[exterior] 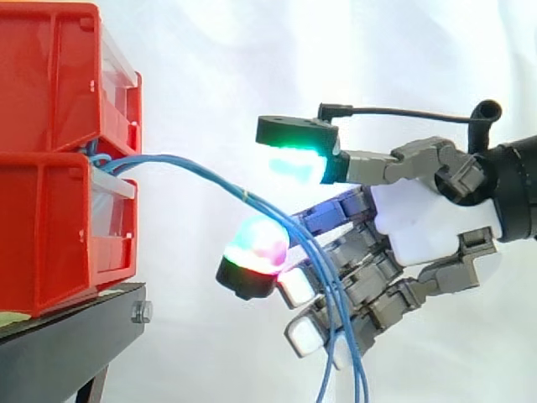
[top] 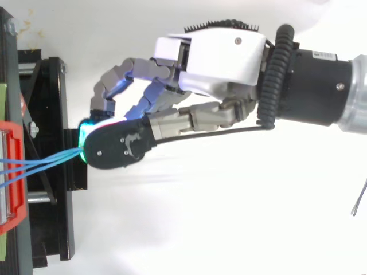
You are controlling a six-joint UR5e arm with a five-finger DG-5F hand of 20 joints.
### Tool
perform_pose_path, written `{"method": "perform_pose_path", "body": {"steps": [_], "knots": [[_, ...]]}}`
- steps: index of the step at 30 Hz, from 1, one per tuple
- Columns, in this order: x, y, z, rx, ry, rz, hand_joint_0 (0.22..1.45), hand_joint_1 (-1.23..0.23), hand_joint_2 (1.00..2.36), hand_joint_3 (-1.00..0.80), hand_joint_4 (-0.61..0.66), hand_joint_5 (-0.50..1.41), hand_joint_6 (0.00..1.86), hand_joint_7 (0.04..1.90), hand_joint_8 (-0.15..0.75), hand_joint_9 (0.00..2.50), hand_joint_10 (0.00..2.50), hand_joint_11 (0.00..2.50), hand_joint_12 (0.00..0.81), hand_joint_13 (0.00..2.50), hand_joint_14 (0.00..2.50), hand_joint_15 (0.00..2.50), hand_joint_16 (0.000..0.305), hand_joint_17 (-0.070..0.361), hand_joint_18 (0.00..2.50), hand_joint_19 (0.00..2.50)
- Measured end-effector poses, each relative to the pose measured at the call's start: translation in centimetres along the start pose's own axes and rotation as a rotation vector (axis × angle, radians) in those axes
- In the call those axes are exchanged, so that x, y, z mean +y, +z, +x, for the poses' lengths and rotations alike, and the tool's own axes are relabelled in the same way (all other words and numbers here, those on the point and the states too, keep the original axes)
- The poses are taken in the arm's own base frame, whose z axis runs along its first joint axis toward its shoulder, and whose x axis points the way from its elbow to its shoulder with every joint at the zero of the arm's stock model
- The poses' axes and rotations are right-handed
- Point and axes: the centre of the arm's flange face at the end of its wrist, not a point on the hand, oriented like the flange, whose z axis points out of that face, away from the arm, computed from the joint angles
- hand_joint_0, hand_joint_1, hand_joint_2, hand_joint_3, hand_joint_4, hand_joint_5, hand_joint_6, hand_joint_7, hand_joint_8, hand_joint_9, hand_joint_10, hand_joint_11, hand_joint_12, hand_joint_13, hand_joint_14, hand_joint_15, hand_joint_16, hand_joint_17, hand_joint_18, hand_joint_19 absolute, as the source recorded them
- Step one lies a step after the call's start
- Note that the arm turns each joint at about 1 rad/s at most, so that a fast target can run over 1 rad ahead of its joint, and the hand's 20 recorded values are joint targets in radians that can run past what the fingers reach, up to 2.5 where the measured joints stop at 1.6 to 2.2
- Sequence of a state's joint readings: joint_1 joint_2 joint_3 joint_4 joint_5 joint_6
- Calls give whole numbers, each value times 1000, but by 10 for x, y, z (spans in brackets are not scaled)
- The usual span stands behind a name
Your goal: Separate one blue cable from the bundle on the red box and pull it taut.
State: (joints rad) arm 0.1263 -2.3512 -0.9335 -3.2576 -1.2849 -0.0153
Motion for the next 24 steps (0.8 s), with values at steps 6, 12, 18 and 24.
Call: {"method": "perform_pose_path", "body": {"steps": [6, 12, 18, 24], "knots": [[-14, 11, -5, -14, 19, -86, 472, -461, 1000, -495, 114, -144, 776, 808, 236, 939, 15, 524, 391, 778, 22, 580, 49, 110, 760, 521], [-11, 14, -4, -16, 27, -119, 505, -536, 1004, -437, 99, -143, 783, 818, 228, 936, 15, 534, 371, 773, 22, 571, 46, 103, 743, 527], [-5, 13, -1, -13, 21, -118, 553, -691, 1009, -376, 88, -151, 824, 816, 214, 953, 16, 547, 358, 779, 23, 567, 42, 95, 743, 521], [-1, 11, 1, -12, 14, -109, 559, -734, 1008, -386, 98, -156, 837, 808, 209, 953, 16, 556, 357, 785, 25, 577, 41, 93, 754, 517]]}}
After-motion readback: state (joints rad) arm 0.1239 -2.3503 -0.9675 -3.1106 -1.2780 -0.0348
